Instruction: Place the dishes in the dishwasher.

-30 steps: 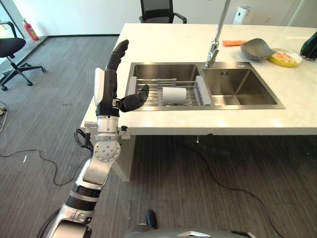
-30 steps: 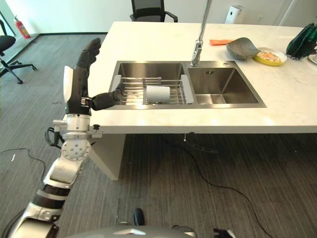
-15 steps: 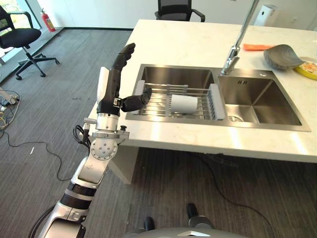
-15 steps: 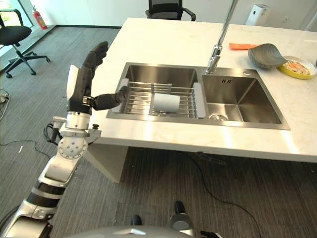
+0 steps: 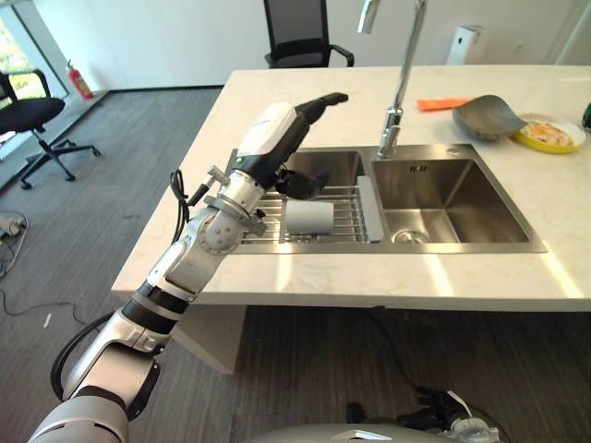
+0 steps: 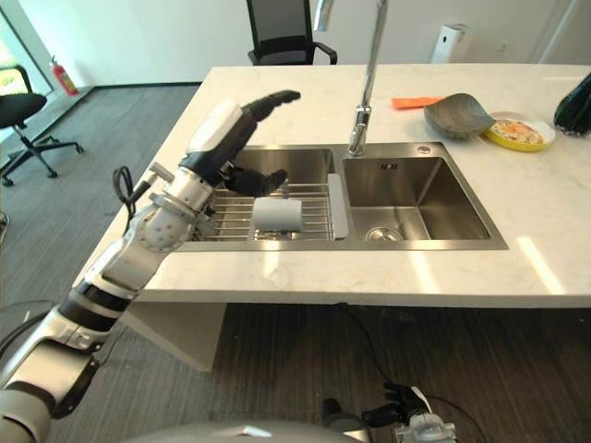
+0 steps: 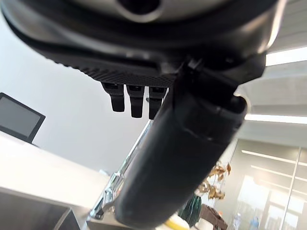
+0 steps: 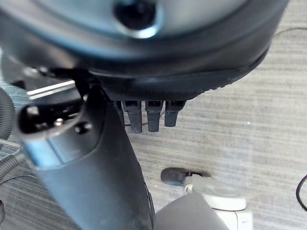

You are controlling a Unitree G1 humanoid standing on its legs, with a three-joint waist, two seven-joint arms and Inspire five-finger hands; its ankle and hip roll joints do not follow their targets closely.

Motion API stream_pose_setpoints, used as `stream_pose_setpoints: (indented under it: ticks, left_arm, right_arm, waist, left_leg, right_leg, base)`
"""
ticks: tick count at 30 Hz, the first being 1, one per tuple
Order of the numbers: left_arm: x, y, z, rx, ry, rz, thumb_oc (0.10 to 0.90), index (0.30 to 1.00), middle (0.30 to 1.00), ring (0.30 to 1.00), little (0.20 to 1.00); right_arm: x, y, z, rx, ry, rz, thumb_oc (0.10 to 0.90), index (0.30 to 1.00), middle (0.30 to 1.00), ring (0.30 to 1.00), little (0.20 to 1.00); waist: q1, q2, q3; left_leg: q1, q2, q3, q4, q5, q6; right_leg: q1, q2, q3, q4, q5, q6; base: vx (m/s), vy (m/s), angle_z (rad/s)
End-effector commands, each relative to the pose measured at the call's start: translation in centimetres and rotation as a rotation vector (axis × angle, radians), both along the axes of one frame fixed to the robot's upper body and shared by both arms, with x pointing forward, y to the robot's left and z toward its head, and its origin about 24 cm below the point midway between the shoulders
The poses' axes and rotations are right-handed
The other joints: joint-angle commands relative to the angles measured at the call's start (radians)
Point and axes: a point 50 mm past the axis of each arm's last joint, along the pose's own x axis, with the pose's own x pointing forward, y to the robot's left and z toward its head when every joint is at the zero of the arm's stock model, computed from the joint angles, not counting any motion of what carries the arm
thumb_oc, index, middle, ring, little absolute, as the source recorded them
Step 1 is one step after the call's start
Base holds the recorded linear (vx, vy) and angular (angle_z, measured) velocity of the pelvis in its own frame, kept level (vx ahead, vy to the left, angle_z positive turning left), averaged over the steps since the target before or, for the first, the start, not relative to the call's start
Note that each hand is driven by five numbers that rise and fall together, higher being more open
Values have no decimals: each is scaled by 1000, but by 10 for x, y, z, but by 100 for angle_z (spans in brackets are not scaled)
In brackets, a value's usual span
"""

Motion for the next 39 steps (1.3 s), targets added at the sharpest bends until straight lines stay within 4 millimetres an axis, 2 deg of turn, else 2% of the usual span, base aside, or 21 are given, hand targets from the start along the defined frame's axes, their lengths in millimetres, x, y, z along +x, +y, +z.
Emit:
stream_pose_setpoints:
  ticks: [1,8,14,21,26,30,37,39]
  left_arm:
    - [28,-6,32,-9,-37,38,800,900,900,900,900]
    - [60,-4,7,71,89,198,800,900,900,900,900]
    - [73,14,-4,132,132,325,800,900,900,900,900]
    - [79,21,-9,234,149,393,800,900,900,900,900]
    - [81,12,-8,324,132,386,800,900,900,900,900]
    - [81,0,-13,440,101,375,800,900,900,900,900]
    - [82,-2,-26,532,139,369,800,900,900,900,900]
    - [81,-4,-27,551,136,356,718,778,778,778,778]
  right_arm:
    - [-18,-10,-2,-27,77,27,800,900,900,900,900]
    - [-34,-7,-6,-21,142,31,800,900,900,900,900]
    - [-34,-7,-6,-28,149,27,800,900,900,900,900]
    - [-27,-6,-5,-22,130,24,800,900,900,900,900]
    - [-22,-4,-5,-13,120,33,800,900,900,900,900]
    - [-20,-2,-6,-9,122,43,800,900,900,900,900]
    - [-19,-6,-4,-23,131,53,800,900,900,900,900]
    - [-21,-7,-5,-24,137,51,800,900,900,900,900]
  waist:
    - [-33,-55,-18]
    - [-60,-50,-13]
    - [-69,-44,-9]
    - [-68,-38,-10]
    - [-68,-34,-12]
    - [-71,-33,-12]
    - [-73,-32,-9]
    - [-73,-32,-8]
  left_leg:
    - [15,-44,2,12,30,-6]
    - [17,-42,5,12,30,-9]
    - [22,-43,15,12,25,-7]
    - [26,-45,18,12,13,-4]
    - [28,-50,17,12,6,-3]
    - [29,-52,17,12,1,-1]
    - [31,-54,19,12,-5,1]
    - [32,-54,19,12,-6,2]
  right_leg:
    - [48,-35,-33,18,-51,70]
    - [49,-29,-31,18,-55,62]
    - [45,-30,-27,18,-53,62]
    - [48,-32,-25,18,-57,62]
    - [54,-35,-29,18,-59,62]
    - [54,-37,-31,18,-59,63]
    - [53,-38,-29,18,-57,64]
    - [53,-39,-29,18,-56,64]
  base:
    - [-6,-25,-10]
    - [-1,-11,-3]
    - [0,-3,-1]
    - [0,0,0]
    - [0,0,0]
    - [-4,3,2]
    - [0,0,0]
    - [0,0,0]
